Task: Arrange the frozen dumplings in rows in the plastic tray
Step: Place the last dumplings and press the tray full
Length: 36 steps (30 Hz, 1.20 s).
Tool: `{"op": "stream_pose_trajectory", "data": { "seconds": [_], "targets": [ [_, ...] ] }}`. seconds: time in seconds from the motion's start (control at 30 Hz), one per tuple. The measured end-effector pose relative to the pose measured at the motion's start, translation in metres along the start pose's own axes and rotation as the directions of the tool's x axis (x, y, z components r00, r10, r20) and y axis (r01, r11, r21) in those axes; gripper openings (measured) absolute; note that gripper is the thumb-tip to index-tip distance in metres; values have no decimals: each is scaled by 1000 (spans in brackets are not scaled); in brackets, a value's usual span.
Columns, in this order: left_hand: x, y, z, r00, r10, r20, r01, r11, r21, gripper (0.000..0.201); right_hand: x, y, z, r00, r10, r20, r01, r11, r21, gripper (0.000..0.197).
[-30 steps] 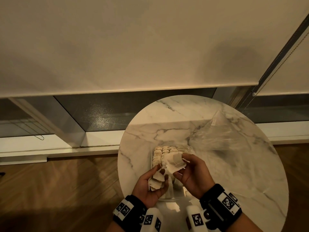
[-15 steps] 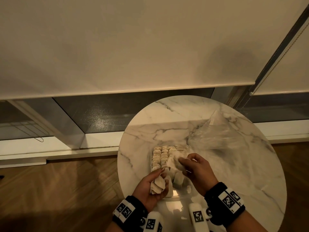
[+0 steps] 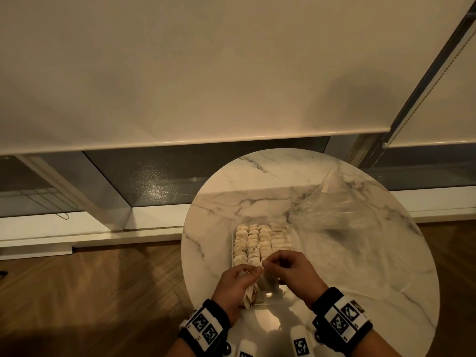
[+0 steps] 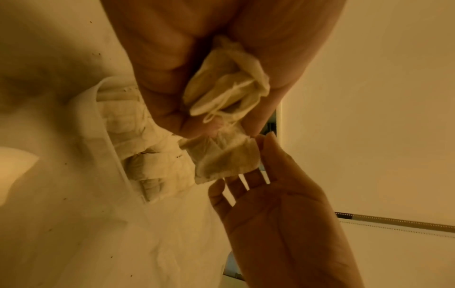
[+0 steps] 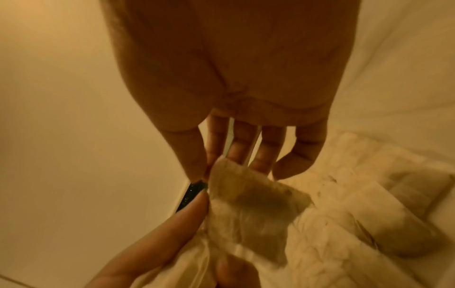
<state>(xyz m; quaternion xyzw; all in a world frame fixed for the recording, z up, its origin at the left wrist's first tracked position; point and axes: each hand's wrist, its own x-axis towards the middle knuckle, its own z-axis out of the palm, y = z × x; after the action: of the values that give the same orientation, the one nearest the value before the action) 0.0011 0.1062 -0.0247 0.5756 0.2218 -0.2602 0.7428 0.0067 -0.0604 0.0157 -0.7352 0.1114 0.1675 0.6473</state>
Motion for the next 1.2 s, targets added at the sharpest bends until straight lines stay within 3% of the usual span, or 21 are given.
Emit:
{"op": "stream_pose_trajectory", "data": {
  "seconds": [0.13, 0.23, 0.3, 0.37, 0.5, 0.57, 0.7, 0.8, 0.93, 1.03, 1.2],
  "targets": [
    [-1, -5, 1, 999, 50, 1, -50, 998, 31, 13, 2, 4, -14, 981, -51, 187, 91, 972, -215, 10],
    [-3, -4, 4, 999, 37, 5, -37, 999, 6, 28, 7, 10, -22, 982, -30, 186, 108, 899, -423, 10],
    [-2, -4, 4, 1000, 1, -27, -1, 1000, -5, 27, 8, 14, -29, 983, -23, 184, 113, 860, -498, 8],
    [-1, -6, 3, 997, -44, -57, 39, 995, -90, 19, 9, 15, -37, 989, -17, 146, 93, 839, -536, 5],
    [-2, -2, -2, 989, -122, -86, 95, 959, -268, 17, 18, 28, -59, 984, -111, -137, 16, 832, -554, 7],
    [0, -2, -6, 986, -130, -106, 93, 949, -300, 17, 23, 38, -66, 972, -141, -187, 4, 809, -588, 6],
    [-3, 5, -7, 982, -140, -128, 87, 933, -348, 19, 27, 50, -67, 999, 42, 27, -10, 702, -712, 5],
    [-4, 10, -9, 978, -159, -132, 97, 917, -386, 22, 30, 50, -65, 981, 161, 109, -14, 617, -787, 6],
    [-2, 12, -14, 976, -197, -91, 134, 876, -463, 19, 38, 43, -61, 936, 303, 181, -42, 604, -796, 12],
    [-7, 19, -14, 981, -183, -70, 129, 870, -475, 20, 46, 43, -55, 921, 352, 167, -22, 473, -881, 18],
    [-3, 18, -18, 975, -195, -106, 128, 884, -449, 15, 56, 36, -41, 966, 235, 112, 61, 214, -975, 18]
  ]
}}
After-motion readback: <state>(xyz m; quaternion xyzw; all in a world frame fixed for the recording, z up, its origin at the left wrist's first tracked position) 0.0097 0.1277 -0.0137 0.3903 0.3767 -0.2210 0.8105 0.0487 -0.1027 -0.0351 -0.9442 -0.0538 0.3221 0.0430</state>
